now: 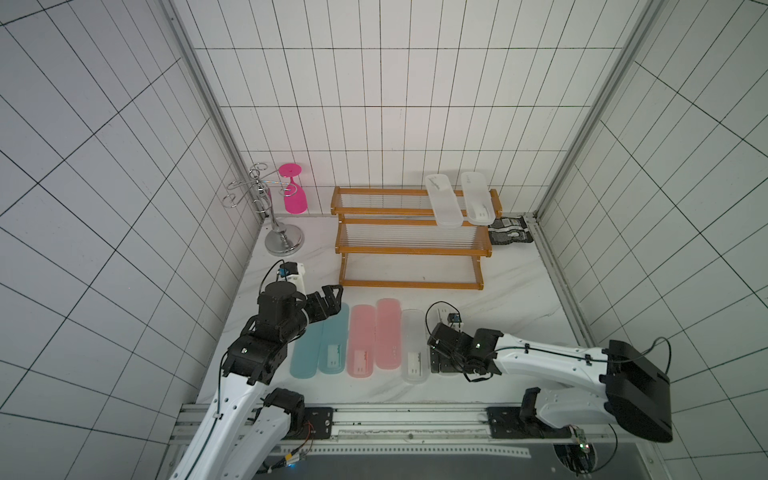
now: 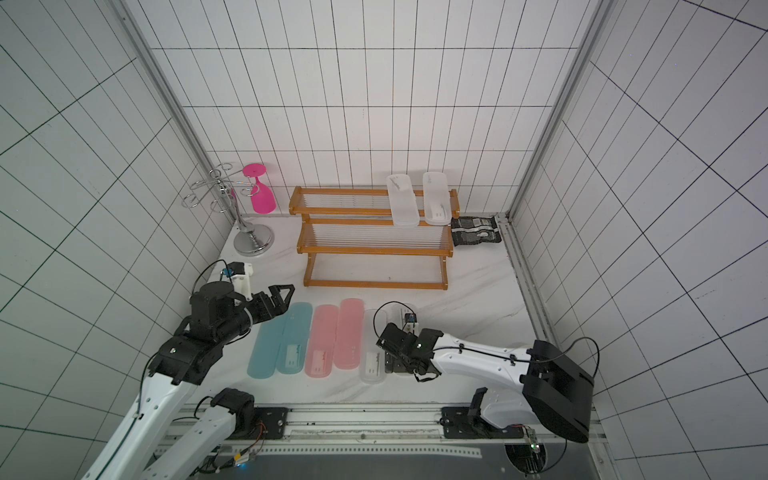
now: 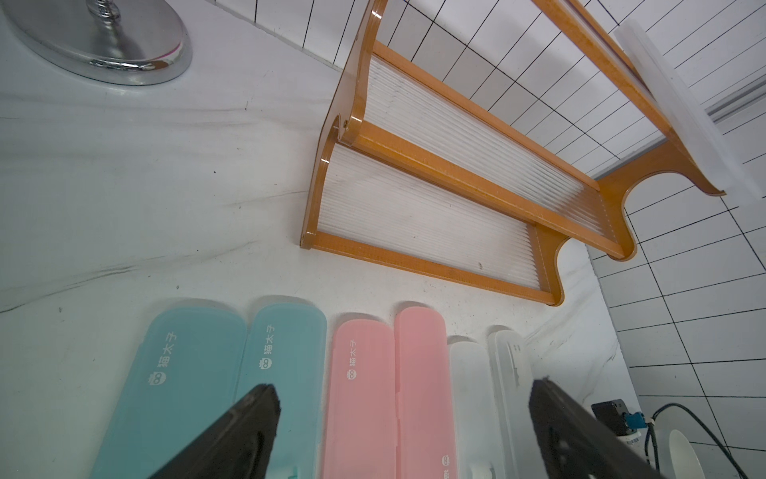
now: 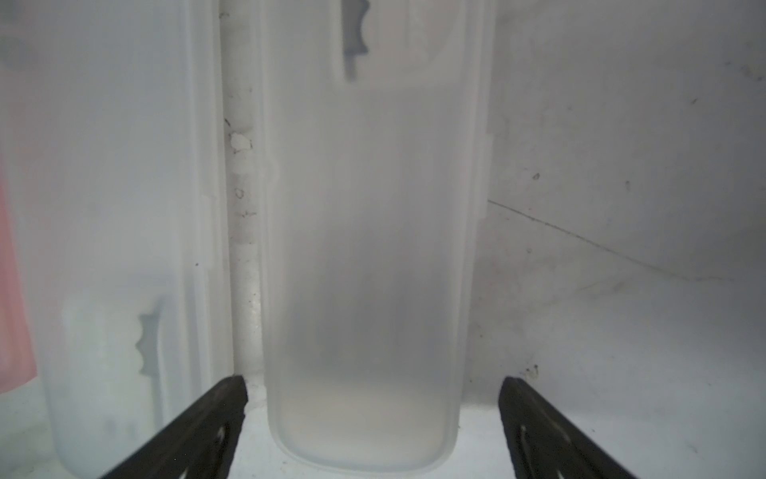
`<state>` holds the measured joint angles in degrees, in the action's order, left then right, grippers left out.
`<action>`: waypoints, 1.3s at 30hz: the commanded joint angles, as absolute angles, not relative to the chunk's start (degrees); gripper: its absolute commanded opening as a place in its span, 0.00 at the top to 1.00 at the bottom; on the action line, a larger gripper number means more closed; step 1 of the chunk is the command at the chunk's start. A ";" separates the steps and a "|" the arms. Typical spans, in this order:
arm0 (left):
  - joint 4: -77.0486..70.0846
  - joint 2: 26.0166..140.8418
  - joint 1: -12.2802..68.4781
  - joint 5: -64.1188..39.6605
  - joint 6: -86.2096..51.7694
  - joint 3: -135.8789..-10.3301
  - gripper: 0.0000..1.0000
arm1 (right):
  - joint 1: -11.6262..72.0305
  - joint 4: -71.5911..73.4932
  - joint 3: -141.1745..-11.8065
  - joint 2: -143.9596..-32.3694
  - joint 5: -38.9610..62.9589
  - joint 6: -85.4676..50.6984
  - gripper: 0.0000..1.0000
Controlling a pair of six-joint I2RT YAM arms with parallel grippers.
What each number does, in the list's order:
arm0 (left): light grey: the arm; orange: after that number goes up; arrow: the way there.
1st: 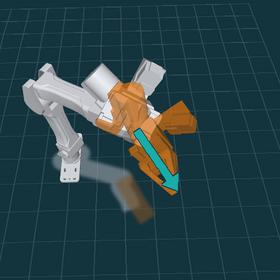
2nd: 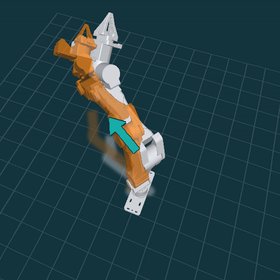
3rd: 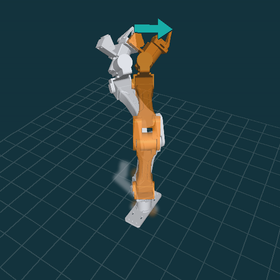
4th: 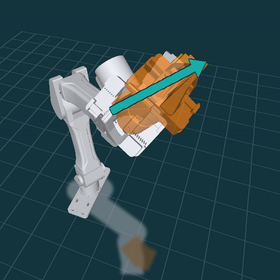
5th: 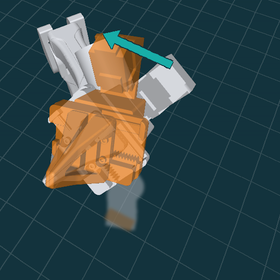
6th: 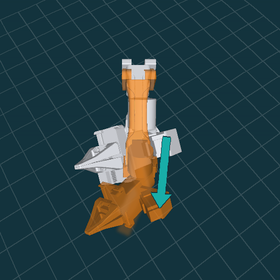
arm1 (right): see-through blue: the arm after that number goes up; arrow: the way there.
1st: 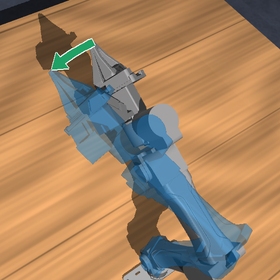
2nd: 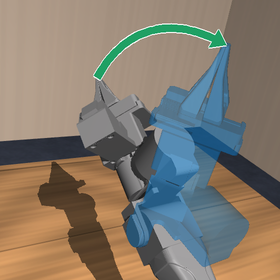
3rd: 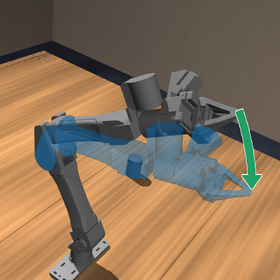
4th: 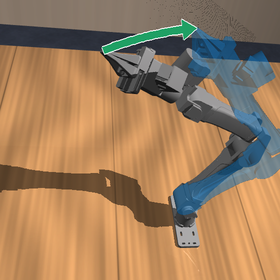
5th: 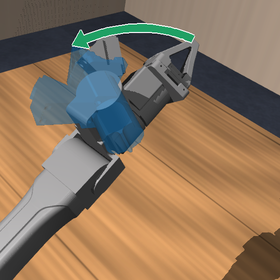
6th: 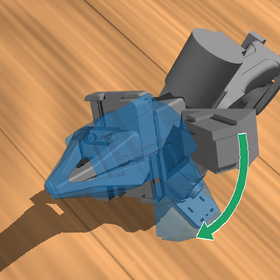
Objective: Place the pencil cases on the shelf according to color
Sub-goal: Pick up the pencil case from the center of the board.
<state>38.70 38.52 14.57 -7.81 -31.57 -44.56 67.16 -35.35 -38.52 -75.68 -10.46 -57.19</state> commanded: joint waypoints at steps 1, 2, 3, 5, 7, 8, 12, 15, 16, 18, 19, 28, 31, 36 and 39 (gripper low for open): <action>37.88 38.06 14.41 -8.60 -30.72 -44.45 0.01 | 67.50 -36.21 -41.11 -77.63 -10.63 -56.21 0.01; 37.84 38.16 14.41 -8.70 -30.63 -44.42 0.02 | 67.50 -36.30 -41.30 -78.22 -10.63 -56.16 0.01; 37.88 38.27 14.41 -8.79 -30.67 -44.43 0.01 | 67.50 -36.40 -41.40 -78.58 -10.63 -56.25 0.01; 37.88 38.32 14.42 -8.79 -30.68 -44.45 0.02 | 67.34 -36.49 -41.23 -79.09 -10.72 -56.81 0.01; 37.84 38.39 14.41 -8.79 -30.68 -44.36 0.02 | 67.24 -36.46 -40.97 -79.41 -10.72 -57.03 0.01; 37.68 38.41 14.41 -8.79 -30.68 -44.28 0.02 | 67.15 -36.39 -40.83 -79.70 -10.72 -57.13 0.01; 37.79 38.99 14.41 -8.88 -30.71 -44.38 0.02 | 66.37 -35.45 -40.43 -81.69 -9.61 -56.61 0.01; 37.88 39.11 14.33 -8.89 -30.68 -44.40 0.01 | 65.53 -34.73 -40.25 -83.67 -8.64 -55.91 0.00; 37.88 39.11 14.33 -8.88 -30.71 -44.32 0.02 | 65.40 -34.63 -40.21 -84.06 -8.46 -55.75 0.01; 37.71 39.20 14.33 -9.04 -30.62 -44.30 0.02 | 65.30 -34.21 -39.91 -84.59 -8.26 -55.48 0.04; 37.71 39.36 14.33 -9.22 -30.59 -44.26 0.02 | 65.30 -34.11 -39.74 -84.57 -8.35 -55.53 0.05; 37.79 39.38 14.24 -9.49 -30.46 -44.31 0.02 | 65.64 -39.63 -40.92 -79.67 -11.78 -56.75 0.16; 37.88 39.15 14.15 -9.18 -30.46 -44.42 0.02 | 66.22 -43.68 -41.91 -77.13 -13.28 -57.00 0.20; 38.00 38.43 13.89 -8.44 -30.40 -44.47 0.01 | 66.96 -46.35 -42.07 -71.67 -14.02 -57.40 0.24; 38.06 37.69 13.84 -7.77 -30.32 -44.47 0.01 | 67.54 -48.57 -43.24 -68.83 -14.41 -57.26 0.26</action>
